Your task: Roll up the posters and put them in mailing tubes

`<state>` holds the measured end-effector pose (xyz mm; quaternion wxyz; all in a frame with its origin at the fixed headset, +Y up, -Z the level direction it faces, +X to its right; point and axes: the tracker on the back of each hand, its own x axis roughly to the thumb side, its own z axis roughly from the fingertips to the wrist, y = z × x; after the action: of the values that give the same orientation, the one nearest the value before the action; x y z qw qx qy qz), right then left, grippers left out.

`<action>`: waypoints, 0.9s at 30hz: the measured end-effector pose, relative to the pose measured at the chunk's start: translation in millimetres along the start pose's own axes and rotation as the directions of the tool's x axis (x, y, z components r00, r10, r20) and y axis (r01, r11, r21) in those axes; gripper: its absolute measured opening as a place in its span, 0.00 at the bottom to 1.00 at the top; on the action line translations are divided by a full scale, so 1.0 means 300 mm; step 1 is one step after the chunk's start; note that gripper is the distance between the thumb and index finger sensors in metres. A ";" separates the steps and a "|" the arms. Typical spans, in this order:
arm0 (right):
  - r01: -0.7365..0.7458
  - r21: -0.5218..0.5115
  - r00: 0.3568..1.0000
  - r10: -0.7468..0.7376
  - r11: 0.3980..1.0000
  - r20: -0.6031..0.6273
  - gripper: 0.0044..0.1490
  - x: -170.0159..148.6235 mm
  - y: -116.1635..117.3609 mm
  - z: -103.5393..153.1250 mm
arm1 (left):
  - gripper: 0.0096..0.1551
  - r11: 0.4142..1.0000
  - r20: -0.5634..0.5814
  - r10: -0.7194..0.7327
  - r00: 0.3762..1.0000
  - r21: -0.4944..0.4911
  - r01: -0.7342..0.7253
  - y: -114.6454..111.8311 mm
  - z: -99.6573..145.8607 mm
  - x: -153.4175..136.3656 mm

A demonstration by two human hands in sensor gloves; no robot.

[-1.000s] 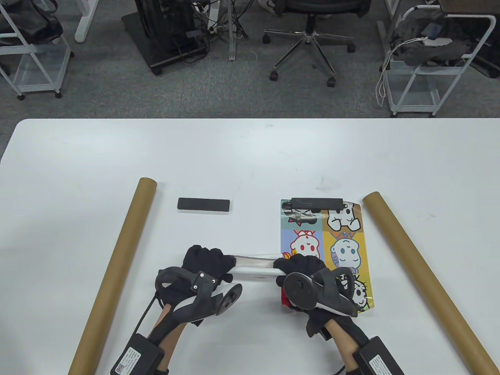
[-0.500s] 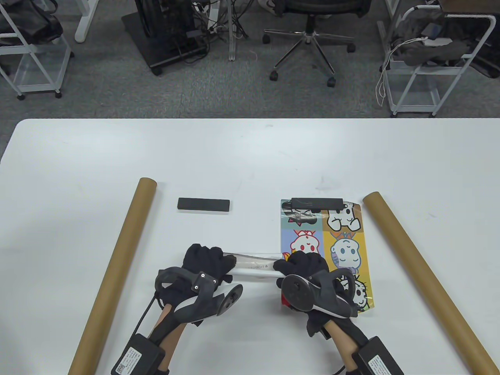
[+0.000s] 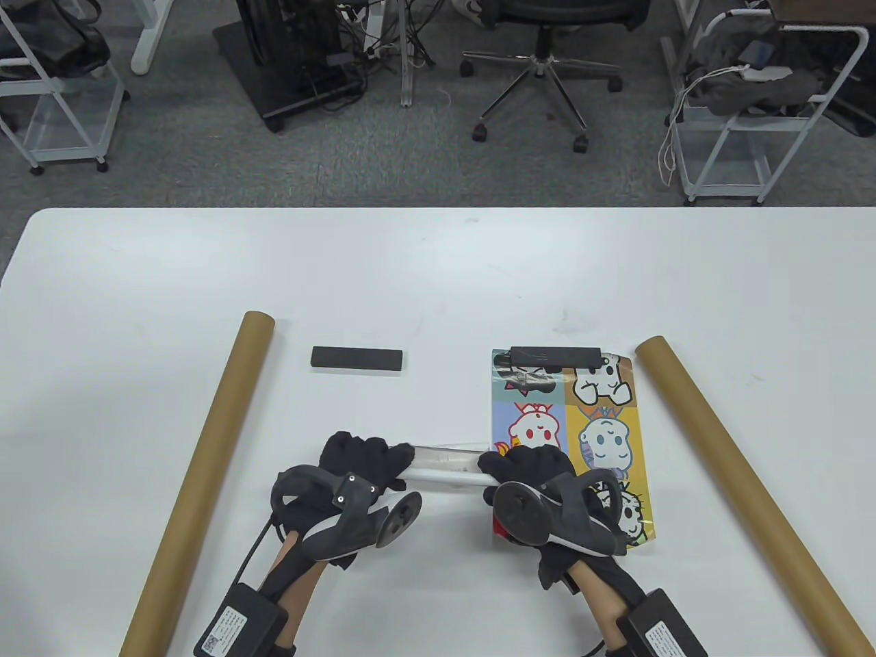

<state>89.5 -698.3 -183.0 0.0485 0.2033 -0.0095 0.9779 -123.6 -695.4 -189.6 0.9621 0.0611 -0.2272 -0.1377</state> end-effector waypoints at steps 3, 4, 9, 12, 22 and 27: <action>-0.013 0.000 1.000 0.013 1.000 -0.008 0.34 0.002 0.001 -0.001 | 0.31 1.000 0.000 -0.003 1.000 -0.004 0.003 0.001 -0.003 0.004; -0.025 0.004 1.000 0.025 1.000 -0.009 0.34 0.004 0.003 -0.003 | 0.31 1.000 -0.003 -0.006 1.000 -0.001 0.006 0.003 -0.004 0.005; 0.015 0.041 1.000 -0.015 0.999 -0.012 0.34 0.010 0.004 -0.005 | 0.29 1.000 -0.018 -0.019 1.000 0.018 0.020 0.012 -0.005 -0.002; -0.008 0.015 1.000 0.008 1.000 -0.001 0.32 0.013 0.004 -0.006 | 0.27 0.999 -0.011 -0.031 0.999 0.008 0.031 0.008 -0.004 -0.002; -0.027 -0.022 1.000 0.027 0.999 -0.011 0.31 0.016 0.000 0.002 | 0.27 0.995 -0.030 -0.086 0.996 -0.054 0.084 0.010 -0.005 0.013; -0.022 -0.007 1.000 0.022 1.000 -0.005 0.32 0.017 0.001 0.002 | 0.31 0.997 -0.017 -0.070 0.997 -0.046 0.069 0.003 -0.001 0.006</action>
<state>85.2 -698.1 -180.5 0.0386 0.2005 -0.0149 0.9788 -121.6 -695.0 -188.8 0.9599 0.0485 -0.2128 -0.1756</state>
